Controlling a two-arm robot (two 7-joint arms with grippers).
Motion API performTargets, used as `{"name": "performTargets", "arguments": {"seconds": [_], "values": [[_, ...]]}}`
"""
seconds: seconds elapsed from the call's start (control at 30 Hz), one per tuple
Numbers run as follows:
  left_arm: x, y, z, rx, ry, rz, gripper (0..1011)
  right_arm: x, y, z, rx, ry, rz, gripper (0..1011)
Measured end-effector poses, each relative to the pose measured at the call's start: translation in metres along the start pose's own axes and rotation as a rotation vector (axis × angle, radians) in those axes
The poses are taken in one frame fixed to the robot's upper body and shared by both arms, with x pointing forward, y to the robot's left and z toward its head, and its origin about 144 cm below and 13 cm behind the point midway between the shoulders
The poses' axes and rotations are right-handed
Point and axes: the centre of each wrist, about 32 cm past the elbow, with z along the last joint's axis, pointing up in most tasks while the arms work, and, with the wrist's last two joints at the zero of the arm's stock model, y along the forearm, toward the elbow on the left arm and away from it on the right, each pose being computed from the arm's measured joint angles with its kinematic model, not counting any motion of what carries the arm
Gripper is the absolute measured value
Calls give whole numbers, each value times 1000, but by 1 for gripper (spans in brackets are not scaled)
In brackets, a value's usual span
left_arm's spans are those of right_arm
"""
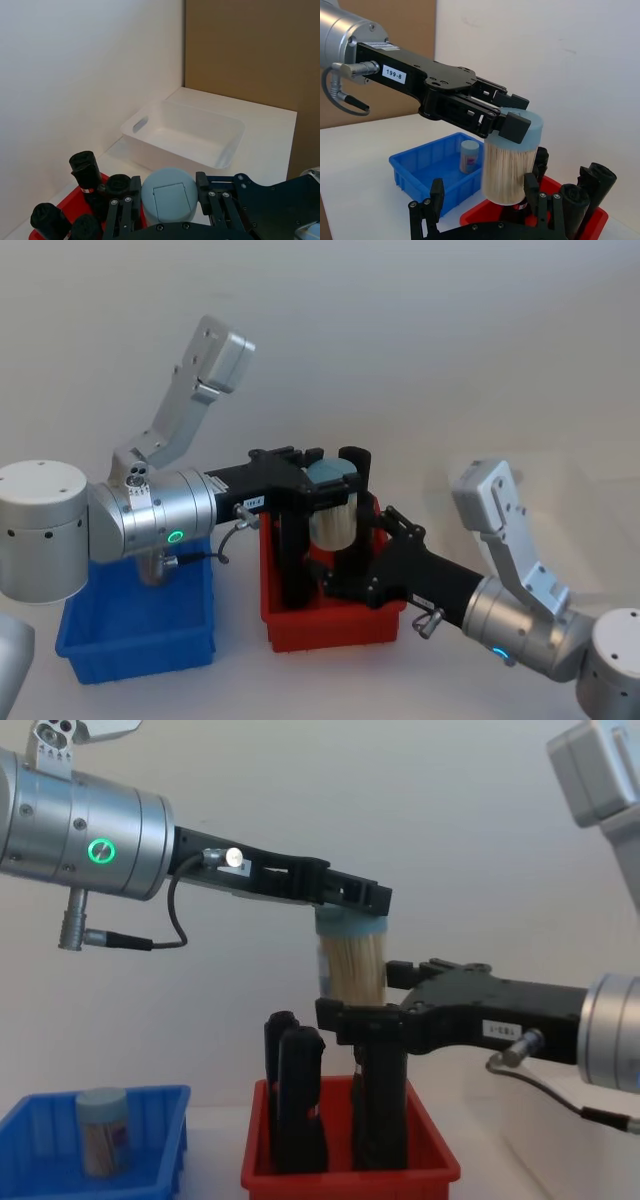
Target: Pick the cotton swabs from the blue box and place them into the white box.
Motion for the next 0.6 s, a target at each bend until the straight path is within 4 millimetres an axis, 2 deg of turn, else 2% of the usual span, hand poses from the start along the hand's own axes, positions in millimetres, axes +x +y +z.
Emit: {"name": "performTargets", "arguments": {"seconds": [0.23,0.6], "values": [[0,0,0,0,0,-1,659,3,11,2,-9,-12,7,1001],[0,0,0,0,0,-2,659,3,16,4,-8,-17,1,1001]]}}
